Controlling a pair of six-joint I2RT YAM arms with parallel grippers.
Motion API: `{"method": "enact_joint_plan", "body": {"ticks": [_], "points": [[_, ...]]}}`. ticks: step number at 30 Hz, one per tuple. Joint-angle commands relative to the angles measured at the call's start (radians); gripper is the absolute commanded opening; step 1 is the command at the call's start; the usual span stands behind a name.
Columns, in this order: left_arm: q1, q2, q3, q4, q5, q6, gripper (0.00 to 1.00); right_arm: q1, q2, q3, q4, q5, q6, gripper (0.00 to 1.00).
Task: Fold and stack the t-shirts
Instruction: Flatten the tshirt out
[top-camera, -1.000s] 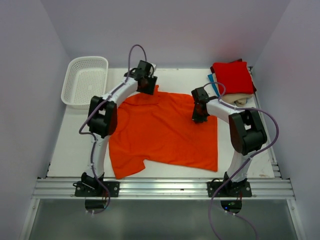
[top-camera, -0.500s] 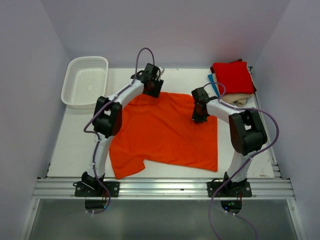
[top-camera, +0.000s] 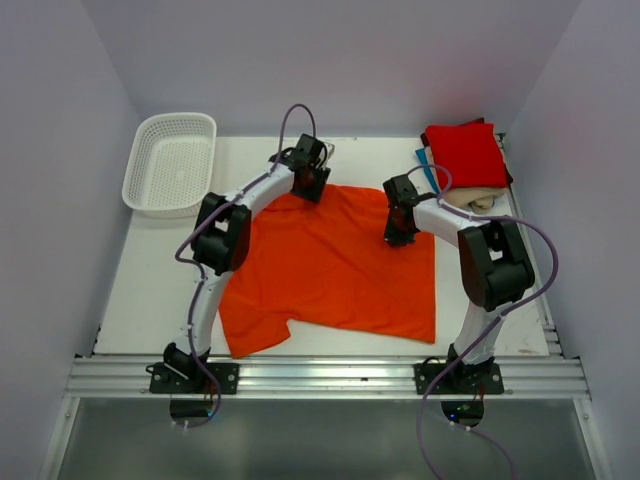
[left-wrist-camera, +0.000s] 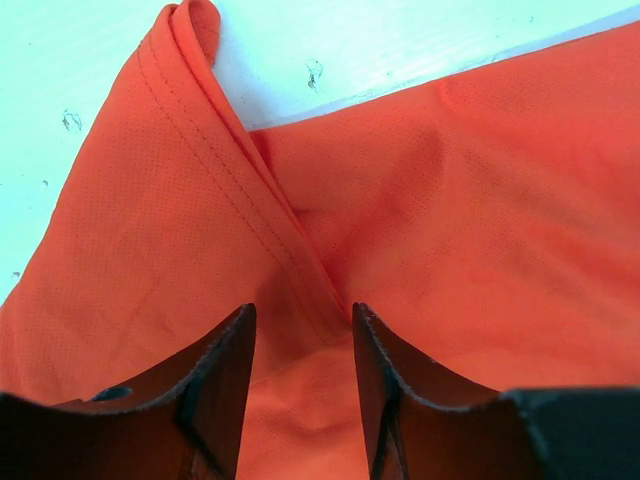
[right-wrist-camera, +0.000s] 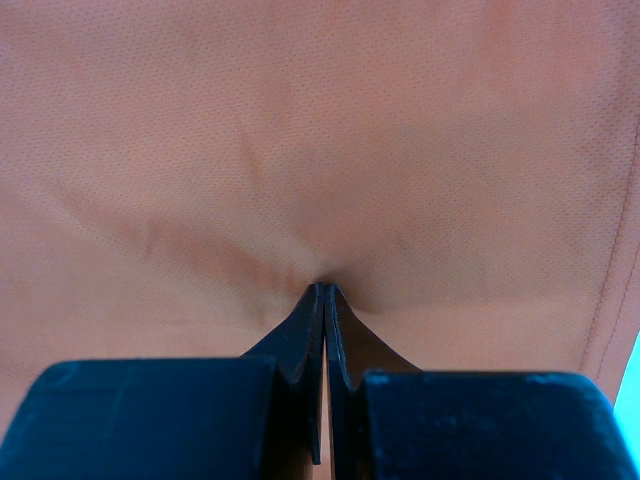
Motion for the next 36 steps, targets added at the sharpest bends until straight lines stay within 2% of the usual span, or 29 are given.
{"method": "enact_joint_plan", "body": {"ticks": [1,7,11,14,17,19,20,23,26,31,36], "points": [[-0.005,0.029,0.036,0.013,0.007,0.008,0.46,-0.002,0.048,-0.05,-0.015,-0.023,0.001,0.0],[-0.005,0.055,0.04,0.008,-0.009,0.011,0.3,-0.007,0.042,-0.06,-0.012,-0.019,-0.001,0.0],[-0.003,0.048,0.054,0.002,-0.024,0.008,0.09,-0.008,0.039,-0.062,-0.011,-0.019,-0.003,0.0],[-0.003,0.013,0.068,-0.005,-0.045,0.006,0.0,-0.008,0.039,-0.06,-0.011,-0.017,-0.004,0.0],[-0.003,-0.049,0.076,-0.009,-0.082,0.011,0.0,-0.011,0.041,-0.062,-0.011,-0.017,-0.004,0.0],[-0.003,-0.078,0.08,-0.007,-0.114,0.017,0.04,-0.011,0.042,-0.06,-0.011,-0.017,-0.006,0.0],[0.001,-0.089,0.092,-0.009,-0.125,0.02,0.1,-0.01,0.045,-0.059,-0.011,-0.017,-0.006,0.0],[0.023,-0.1,0.123,-0.019,-0.165,0.02,0.12,-0.013,0.047,-0.057,-0.011,-0.019,-0.006,0.0],[0.066,-0.075,0.139,-0.025,-0.184,0.017,0.12,-0.013,0.048,-0.059,-0.011,-0.02,-0.007,0.0],[0.15,-0.015,0.151,-0.03,-0.135,-0.008,0.08,-0.013,0.056,-0.056,-0.011,-0.019,-0.007,0.0],[0.215,0.064,0.218,-0.012,-0.148,-0.02,0.05,-0.016,0.061,-0.057,-0.014,-0.017,-0.012,0.0]]}}
